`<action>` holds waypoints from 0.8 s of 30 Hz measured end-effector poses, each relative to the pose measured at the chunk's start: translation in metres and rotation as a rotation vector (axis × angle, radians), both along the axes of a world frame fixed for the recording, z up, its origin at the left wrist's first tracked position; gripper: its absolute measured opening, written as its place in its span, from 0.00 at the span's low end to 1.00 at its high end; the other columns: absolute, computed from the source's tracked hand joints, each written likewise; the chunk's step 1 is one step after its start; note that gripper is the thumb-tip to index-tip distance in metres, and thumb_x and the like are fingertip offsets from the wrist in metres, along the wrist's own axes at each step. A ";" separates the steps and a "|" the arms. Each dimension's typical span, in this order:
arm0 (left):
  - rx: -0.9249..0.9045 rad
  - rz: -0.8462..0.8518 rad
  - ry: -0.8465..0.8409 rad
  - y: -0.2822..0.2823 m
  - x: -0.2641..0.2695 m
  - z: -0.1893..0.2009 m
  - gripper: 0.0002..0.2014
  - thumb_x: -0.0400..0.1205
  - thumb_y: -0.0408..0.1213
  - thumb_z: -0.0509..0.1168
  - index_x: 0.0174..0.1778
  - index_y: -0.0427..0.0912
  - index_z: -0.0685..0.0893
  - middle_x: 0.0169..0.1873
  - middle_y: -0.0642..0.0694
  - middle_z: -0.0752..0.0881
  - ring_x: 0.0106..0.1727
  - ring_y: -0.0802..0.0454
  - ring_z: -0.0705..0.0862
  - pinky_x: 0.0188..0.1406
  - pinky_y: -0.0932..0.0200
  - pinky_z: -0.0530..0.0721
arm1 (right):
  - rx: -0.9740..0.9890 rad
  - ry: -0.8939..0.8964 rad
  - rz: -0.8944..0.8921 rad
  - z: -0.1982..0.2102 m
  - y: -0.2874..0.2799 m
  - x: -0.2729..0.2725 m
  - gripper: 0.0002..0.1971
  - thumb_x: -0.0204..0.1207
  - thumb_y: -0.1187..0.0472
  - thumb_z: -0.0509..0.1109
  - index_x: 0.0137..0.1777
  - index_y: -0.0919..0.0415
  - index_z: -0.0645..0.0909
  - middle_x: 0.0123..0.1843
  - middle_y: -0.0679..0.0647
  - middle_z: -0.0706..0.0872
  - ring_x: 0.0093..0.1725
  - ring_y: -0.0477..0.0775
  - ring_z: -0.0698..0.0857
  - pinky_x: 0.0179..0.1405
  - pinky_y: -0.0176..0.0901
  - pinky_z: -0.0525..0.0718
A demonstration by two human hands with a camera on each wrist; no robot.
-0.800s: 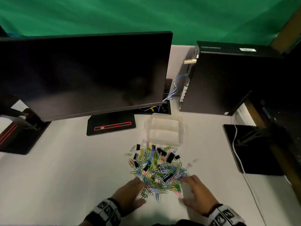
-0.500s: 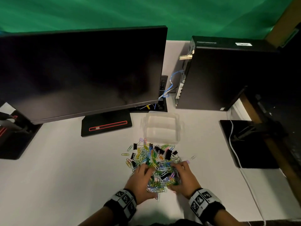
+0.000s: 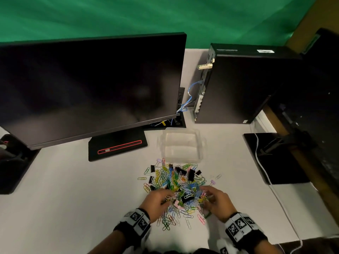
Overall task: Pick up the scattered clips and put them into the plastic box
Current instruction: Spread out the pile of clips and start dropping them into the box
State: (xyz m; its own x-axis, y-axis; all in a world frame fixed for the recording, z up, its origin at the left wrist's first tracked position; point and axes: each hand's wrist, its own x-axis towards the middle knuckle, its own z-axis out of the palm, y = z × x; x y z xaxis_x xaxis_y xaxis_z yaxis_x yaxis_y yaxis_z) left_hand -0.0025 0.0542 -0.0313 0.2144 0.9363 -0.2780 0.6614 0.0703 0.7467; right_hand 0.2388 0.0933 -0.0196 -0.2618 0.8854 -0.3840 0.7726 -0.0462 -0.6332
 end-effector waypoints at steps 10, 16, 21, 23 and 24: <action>-0.138 0.087 -0.190 0.018 -0.014 0.012 0.05 0.76 0.39 0.71 0.45 0.54 0.84 0.33 0.56 0.83 0.29 0.68 0.80 0.38 0.71 0.82 | -0.023 0.001 0.115 -0.004 0.013 -0.006 0.22 0.62 0.61 0.78 0.40 0.29 0.75 0.50 0.45 0.80 0.49 0.45 0.79 0.42 0.16 0.68; -0.184 0.202 -0.343 0.045 -0.010 0.024 0.07 0.79 0.33 0.68 0.51 0.43 0.85 0.49 0.43 0.88 0.44 0.49 0.89 0.45 0.56 0.90 | -0.075 0.090 0.069 0.002 0.028 0.005 0.21 0.66 0.65 0.77 0.28 0.34 0.80 0.30 0.35 0.86 0.32 0.32 0.83 0.73 0.34 0.67; -0.156 0.225 -0.442 0.079 -0.006 0.042 0.09 0.82 0.30 0.62 0.55 0.40 0.83 0.55 0.40 0.84 0.49 0.48 0.87 0.41 0.64 0.89 | -0.091 0.196 0.078 0.012 0.050 0.012 0.23 0.65 0.69 0.77 0.29 0.33 0.85 0.35 0.44 0.89 0.35 0.36 0.87 0.44 0.34 0.87; -0.158 0.233 -0.442 0.097 -0.005 0.046 0.10 0.83 0.30 0.60 0.58 0.37 0.81 0.53 0.42 0.83 0.48 0.50 0.85 0.42 0.65 0.88 | -0.113 0.244 0.053 0.019 0.058 0.011 0.15 0.66 0.69 0.77 0.34 0.44 0.89 0.38 0.55 0.91 0.34 0.52 0.89 0.42 0.53 0.90; -0.154 0.238 -0.440 0.106 -0.003 0.047 0.10 0.83 0.30 0.60 0.58 0.38 0.81 0.52 0.42 0.82 0.48 0.49 0.84 0.43 0.64 0.88 | -0.116 0.264 0.040 0.022 0.063 0.009 0.12 0.66 0.69 0.77 0.35 0.47 0.89 0.39 0.57 0.91 0.34 0.57 0.89 0.41 0.55 0.89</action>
State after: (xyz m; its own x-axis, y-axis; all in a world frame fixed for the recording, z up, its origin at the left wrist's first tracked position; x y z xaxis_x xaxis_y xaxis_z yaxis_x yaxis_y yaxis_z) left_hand -0.0060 0.1606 0.0157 0.1284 0.9286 -0.3481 0.2397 0.3115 0.9195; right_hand 0.2481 0.1562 0.0027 -0.3997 0.8267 -0.3961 0.5843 -0.1032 -0.8049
